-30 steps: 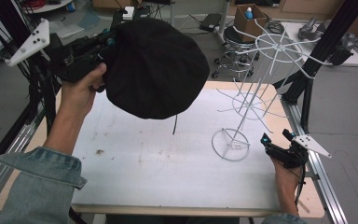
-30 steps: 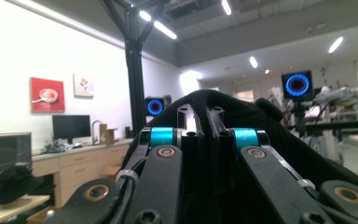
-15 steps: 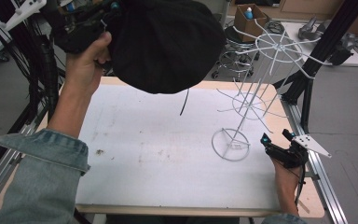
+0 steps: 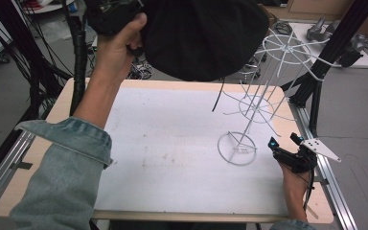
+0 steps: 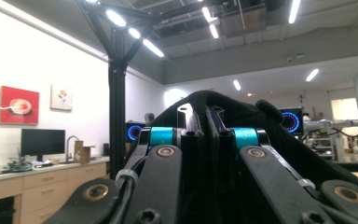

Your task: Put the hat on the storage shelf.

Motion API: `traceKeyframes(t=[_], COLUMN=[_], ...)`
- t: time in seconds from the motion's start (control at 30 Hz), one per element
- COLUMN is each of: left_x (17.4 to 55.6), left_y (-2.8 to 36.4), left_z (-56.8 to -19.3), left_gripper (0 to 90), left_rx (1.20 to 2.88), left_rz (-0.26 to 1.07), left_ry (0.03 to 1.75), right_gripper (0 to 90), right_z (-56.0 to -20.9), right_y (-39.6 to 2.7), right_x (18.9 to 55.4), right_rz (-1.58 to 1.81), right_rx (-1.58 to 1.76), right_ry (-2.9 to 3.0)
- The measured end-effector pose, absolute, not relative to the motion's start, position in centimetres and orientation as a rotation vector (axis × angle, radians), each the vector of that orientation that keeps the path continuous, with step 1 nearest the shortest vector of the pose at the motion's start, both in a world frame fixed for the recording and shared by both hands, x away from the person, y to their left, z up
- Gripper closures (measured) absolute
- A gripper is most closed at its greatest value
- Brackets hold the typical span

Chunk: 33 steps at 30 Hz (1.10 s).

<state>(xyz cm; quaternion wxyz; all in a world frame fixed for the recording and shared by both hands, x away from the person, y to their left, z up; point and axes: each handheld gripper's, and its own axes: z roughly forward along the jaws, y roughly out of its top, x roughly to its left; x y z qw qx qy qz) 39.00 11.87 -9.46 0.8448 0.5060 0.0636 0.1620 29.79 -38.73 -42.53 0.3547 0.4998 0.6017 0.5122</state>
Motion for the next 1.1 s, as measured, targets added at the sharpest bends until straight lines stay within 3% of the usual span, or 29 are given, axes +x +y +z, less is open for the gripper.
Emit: traceKeyframes(t=[0.47, 1.1], left_x=[41.6, 41.5], left_y=[7.4, 8.0], left_z=[-10.8, -12.0], left_gripper=[85.3, 83.8], left_rx=[1.155, 1.371], left_rz=[0.267, 0.259], left_ry=[0.167, 0.174], right_gripper=[12.1, 12.1], right_z=[-42.6, -42.6], right_y=[-39.1, -39.0], right_x=[29.6, 29.6], right_rz=[1.324, 1.324], right_rx=[1.309, 1.303], right_ry=[1.553, 1.555])
